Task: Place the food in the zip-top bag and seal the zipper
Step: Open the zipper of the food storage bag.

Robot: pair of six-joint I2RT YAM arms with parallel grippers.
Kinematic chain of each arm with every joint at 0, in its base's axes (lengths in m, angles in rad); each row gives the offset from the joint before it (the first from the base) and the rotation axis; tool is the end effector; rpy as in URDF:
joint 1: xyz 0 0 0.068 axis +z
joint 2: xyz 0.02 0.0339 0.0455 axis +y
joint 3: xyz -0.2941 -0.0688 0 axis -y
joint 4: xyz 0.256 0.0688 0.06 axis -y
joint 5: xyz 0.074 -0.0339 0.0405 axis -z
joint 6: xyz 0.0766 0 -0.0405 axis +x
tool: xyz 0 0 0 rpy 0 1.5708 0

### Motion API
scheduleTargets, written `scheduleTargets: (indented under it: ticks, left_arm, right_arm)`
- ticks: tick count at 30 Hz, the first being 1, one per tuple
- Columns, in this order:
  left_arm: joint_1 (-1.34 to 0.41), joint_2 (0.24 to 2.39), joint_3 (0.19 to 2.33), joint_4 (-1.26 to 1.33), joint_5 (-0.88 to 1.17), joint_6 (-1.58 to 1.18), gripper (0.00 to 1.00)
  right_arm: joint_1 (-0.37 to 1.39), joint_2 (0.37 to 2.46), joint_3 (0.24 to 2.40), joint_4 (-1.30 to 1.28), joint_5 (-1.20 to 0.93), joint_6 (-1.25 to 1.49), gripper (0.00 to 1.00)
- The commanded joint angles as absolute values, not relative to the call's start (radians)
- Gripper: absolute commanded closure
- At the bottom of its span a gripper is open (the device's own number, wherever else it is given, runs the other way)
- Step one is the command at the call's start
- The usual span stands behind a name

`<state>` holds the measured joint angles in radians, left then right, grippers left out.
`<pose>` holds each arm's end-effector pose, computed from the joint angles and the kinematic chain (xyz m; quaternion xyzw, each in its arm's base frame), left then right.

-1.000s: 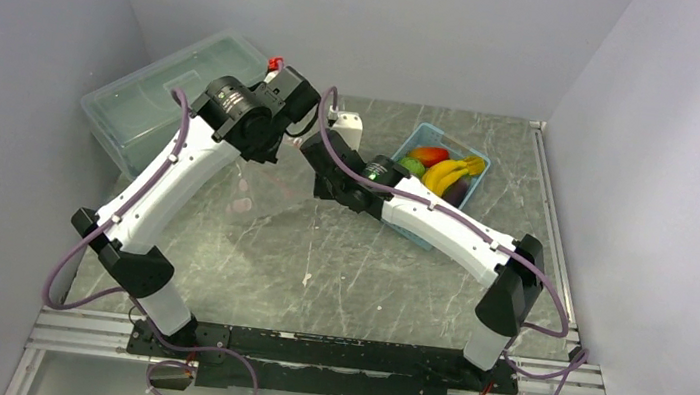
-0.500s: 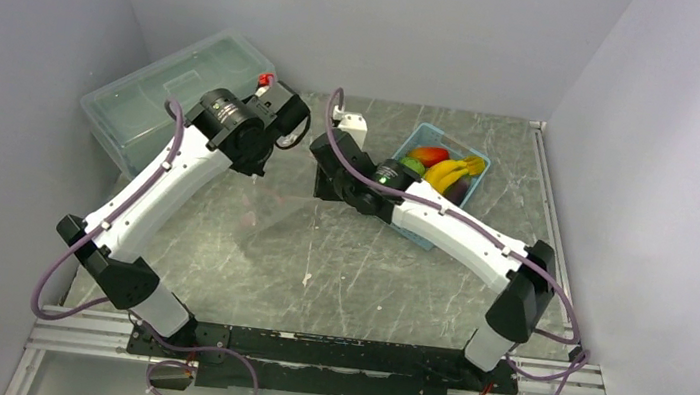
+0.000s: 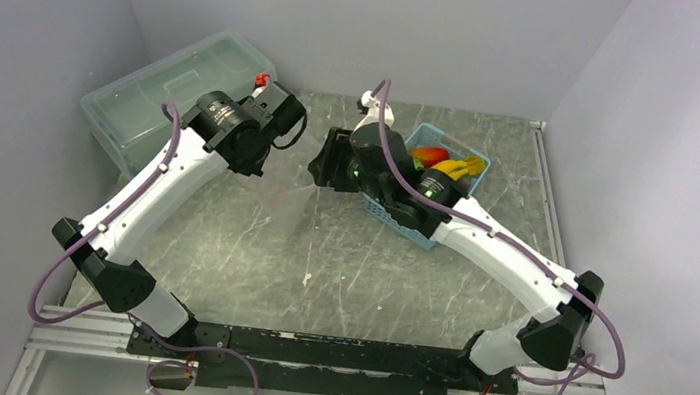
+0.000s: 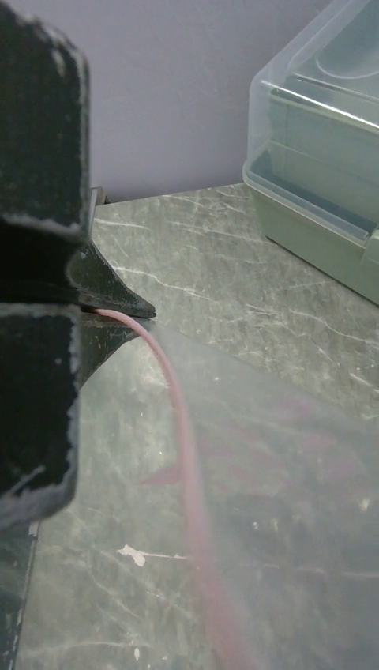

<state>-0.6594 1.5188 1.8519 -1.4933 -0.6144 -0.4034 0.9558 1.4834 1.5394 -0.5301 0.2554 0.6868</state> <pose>0.2496 -0.1376 0.4224 0.0580 0.9334 0.1567 0.3175 0.2341 0.2979 0.4131 -0.0477 0.8477 0.3044 0.4318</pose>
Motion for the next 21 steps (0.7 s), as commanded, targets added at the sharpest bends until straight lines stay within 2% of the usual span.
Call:
scheduleTargets:
  ticks: [1,8,21]
  left_arm:
    - [-0.654,1.498,1.859,-1.467,-0.614,-0.387,1.00]
    - [-0.654,1.493,1.890,-1.471,-0.622,-0.385,1.00]
    - [-0.654,1.560,2.081,-1.571,-0.687,-0.276,1.00]
  right_arm:
    - [0.951,1.430,1.551,-0.451,0.209,0.668,0.46]
    - [0.951,1.406,1.544,-0.436,0.175,0.664,0.43]
    - [0.947,1.405,1.549,-0.506,0.215,0.655,0.42]
